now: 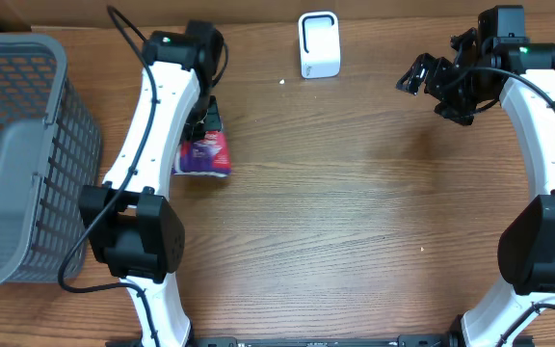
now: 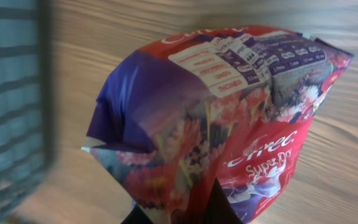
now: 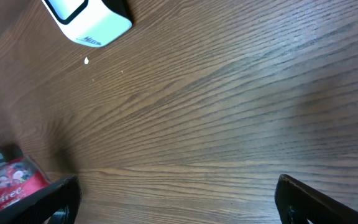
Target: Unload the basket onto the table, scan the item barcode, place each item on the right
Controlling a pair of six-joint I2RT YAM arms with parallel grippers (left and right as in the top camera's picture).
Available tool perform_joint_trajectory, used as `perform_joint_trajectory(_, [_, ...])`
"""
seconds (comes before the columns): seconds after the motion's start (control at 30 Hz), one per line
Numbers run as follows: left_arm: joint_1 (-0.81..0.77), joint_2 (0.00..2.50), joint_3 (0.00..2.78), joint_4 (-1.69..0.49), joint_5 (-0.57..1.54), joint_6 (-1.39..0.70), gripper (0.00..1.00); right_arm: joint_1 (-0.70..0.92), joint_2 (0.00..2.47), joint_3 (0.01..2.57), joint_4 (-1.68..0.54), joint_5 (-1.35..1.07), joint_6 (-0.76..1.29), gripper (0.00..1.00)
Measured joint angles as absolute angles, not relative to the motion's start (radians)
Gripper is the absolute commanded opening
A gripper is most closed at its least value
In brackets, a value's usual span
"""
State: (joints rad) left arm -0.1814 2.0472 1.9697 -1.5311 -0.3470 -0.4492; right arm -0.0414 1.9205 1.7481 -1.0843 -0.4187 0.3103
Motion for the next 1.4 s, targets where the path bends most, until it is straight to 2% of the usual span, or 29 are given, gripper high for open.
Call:
perform_joint_trajectory(0.23, [-0.197, 2.047, 1.970, -1.628, -0.638, -0.591, 0.04, -0.041, 1.921, 1.748, -1.085, -0.419, 0.311, 1.00])
perform_joint_trajectory(0.47, [-0.197, 2.047, 1.967, -1.684, -0.688, -0.627, 0.04, -0.041, 1.921, 1.748, -1.085, -0.419, 0.310, 1.00])
perform_joint_trajectory(0.83, [-0.254, 2.047, 1.795, -1.677, -0.698, -0.680, 0.04, -0.041, 1.921, 1.748, -1.085, -0.419, 0.310, 1.00])
perform_joint_trajectory(1.1, [-0.390, 2.047, 1.746, -1.531, -0.567, -0.701, 0.04, -0.041, 1.921, 1.748, -1.085, -0.419, 0.310, 1.00])
perform_joint_trajectory(1.4, [-0.547, 2.047, 1.745, -1.513, -0.534, -0.701, 0.04, -0.041, 1.921, 1.748, -1.085, -0.419, 0.310, 1.00])
